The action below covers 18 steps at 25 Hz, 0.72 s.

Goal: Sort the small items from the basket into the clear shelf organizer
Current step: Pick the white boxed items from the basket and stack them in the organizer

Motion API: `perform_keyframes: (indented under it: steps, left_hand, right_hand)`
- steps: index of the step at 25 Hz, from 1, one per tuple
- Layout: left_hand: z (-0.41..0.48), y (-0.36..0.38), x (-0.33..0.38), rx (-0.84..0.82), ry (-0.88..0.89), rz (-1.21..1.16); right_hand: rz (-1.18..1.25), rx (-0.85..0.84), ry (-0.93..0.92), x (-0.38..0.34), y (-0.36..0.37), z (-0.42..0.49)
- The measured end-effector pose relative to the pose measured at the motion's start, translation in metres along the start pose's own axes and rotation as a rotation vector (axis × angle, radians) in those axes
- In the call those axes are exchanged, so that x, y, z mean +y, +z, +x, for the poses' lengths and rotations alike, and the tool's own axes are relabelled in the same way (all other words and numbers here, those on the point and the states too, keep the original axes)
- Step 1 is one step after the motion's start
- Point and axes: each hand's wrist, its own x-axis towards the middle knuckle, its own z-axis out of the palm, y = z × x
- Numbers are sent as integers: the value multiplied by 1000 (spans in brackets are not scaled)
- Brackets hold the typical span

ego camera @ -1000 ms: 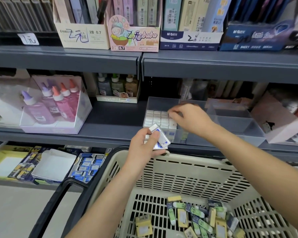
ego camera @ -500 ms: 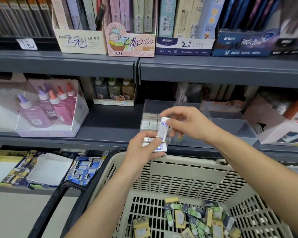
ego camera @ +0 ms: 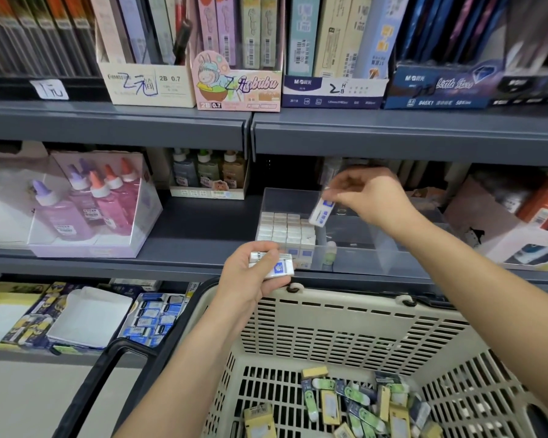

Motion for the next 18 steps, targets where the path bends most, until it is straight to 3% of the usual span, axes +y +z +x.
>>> perform_keyframes:
  steps: [4,18]
  left_hand:
    - [0,-1,1,24,4,56]
    - [1,-2,1,40,-22,61]
  right_hand:
    - [-155,76,33,12,20,18]
    - [-392,-97,-17,16,45,25]
